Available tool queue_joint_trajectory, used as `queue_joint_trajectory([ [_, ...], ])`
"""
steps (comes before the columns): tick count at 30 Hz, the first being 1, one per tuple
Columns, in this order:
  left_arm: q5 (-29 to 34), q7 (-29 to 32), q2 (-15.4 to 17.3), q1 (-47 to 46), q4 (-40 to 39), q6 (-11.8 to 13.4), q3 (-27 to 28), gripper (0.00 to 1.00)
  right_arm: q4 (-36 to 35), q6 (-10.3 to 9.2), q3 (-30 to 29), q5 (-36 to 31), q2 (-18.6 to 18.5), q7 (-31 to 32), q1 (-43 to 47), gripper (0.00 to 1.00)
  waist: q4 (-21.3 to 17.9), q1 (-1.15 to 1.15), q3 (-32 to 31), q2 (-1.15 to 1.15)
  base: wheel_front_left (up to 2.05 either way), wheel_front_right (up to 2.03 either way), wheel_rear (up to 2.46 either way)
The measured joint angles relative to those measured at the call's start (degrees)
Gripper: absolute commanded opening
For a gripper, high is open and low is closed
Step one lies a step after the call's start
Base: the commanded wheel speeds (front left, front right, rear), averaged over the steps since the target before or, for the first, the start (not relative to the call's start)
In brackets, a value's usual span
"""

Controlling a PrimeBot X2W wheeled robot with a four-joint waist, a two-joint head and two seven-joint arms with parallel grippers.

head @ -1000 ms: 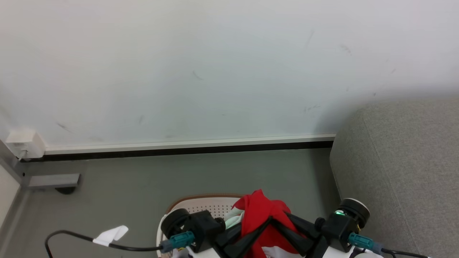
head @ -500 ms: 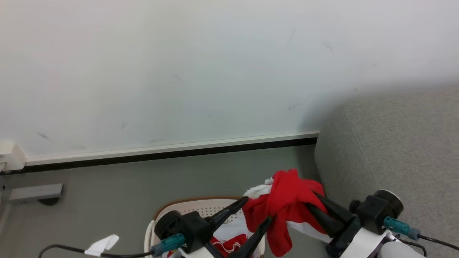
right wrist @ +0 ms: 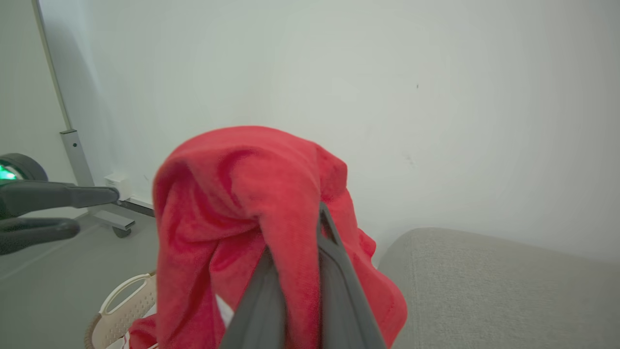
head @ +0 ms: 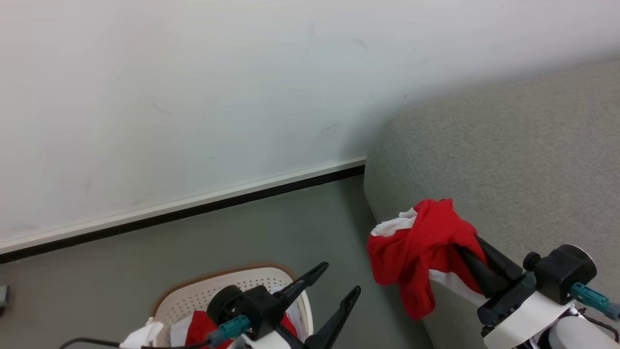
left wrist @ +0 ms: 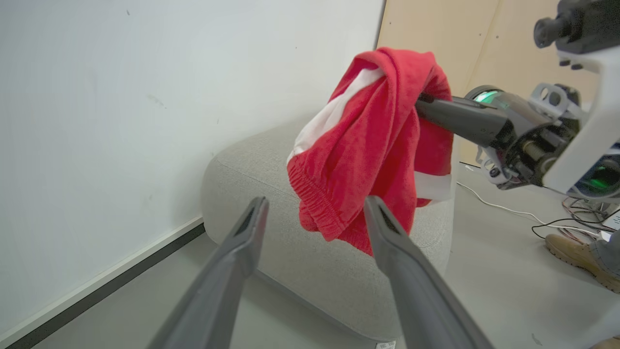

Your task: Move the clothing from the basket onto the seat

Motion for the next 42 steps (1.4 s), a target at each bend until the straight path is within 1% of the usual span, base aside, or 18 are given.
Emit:
queue_joint_trajectory([
  [4,0.0,-0.3,-0.6,-0.5,0.6,-0.1,-0.3,1.0,-0.5,0.0,-2.8,-0.8,-0.1,0.0,1.4,0.0,-2.4,0.0,1.0,0.0,0.0,0.0,0.0],
  [7,0.1,-0.5,-0.9,-1.0,1.0,-0.1,-0.6,1.0,-0.7,0.0,-5.2,-1.6,-0.1,0.0,2.1,0.0,-3.3,0.0,2.0,0.0,0.0,0.0,0.0],
  [9,0.4,-0.5,-0.9,-1.6,1.0,-0.3,-0.6,1.0,-0.5,0.0,-7.6,-3.0,0.2,0.0,2.3,0.0,-3.4,0.0,3.1,0.0,0.0,0.0,0.0],
  [13,0.9,0.1,-0.5,-3.8,0.8,0.0,-0.1,1.0,0.1,0.0,-14.4,-5.2,2.5,0.0,1.3,0.0,-3.2,0.0,5.9,0.0,0.0,0.0,0.0],
  [16,1.6,1.2,0.3,-6.4,-0.3,-0.1,0.2,1.0,1.4,0.0,-20.4,-7.3,4.1,0.0,-1.7,0.0,-2.7,0.0,9.2,0.0,0.0,0.0,0.0],
  [19,2.8,3.0,1.2,-10.3,-1.6,-0.8,0.3,1.0,2.8,0.0,-26.3,-8.2,5.6,0.0,-6.4,0.0,-1.9,0.0,13.5,0.0,0.0,0.0,0.0],
  [24,4.6,5.0,2.4,-17.4,-3.4,-2.0,0.6,1.0,7.2,0.0,-36.0,-10.5,5.4,0.0,-15.8,0.0,-0.1,0.01,21.8,0.0,0.0,0.0,0.0],
  [26,5.2,5.4,2.5,-19.9,-3.9,-2.3,0.9,1.0,9.4,0.0,-39.8,-11.3,4.8,0.0,-19.6,0.0,0.9,0.02,25.2,0.0,0.0,0.0,0.0],
  [29,5.6,5.2,2.6,-23.2,-4.2,-2.5,1.5,1.0,13.4,-0.01,-44.3,-13.6,2.3,0.1,-24.9,0.0,2.5,0.02,30.0,0.0,0.0,0.0,0.0],
  [32,5.9,4.8,2.4,-25.1,-4.5,-2.5,2.1,1.0,17.2,-0.01,-48.6,-14.7,0.0,1.8,-30.3,0.0,4.3,0.02,34.2,0.0,0.0,0.0,0.0],
  [35,6.7,4.3,2.2,-26.3,-4.4,-2.2,2.2,1.0,20.8,-0.01,-53.4,-18.3,-3.2,3.2,-35.5,0.0,6.6,0.02,37.7,0.0,0.0,0.0,0.0],
  [37,6.9,3.9,2.0,-26.3,-4.3,-1.8,2.2,1.0,23.6,-0.01,-57.0,-19.1,-3.8,4.5,-39.0,0.0,8.1,0.01,39.7,0.0,0.0,0.0,0.0],
  [39,6.9,3.8,2.1,-26.2,-4.3,-1.7,2.1,1.0,26.4,0.0,-60.6,-21.2,-4.2,5.3,-41.6,0.0,9.6,0.02,41.4,0.0,0.0,0.0,0.0],
  [42,7.0,3.4,2.4,-25.6,-4.3,-1.3,1.9,1.0,31.4,0.0,-66.3,-24.2,-5.4,5.8,-43.8,0.0,11.7,0.01,43.4,0.0,0.0,0.0,0.0],
])
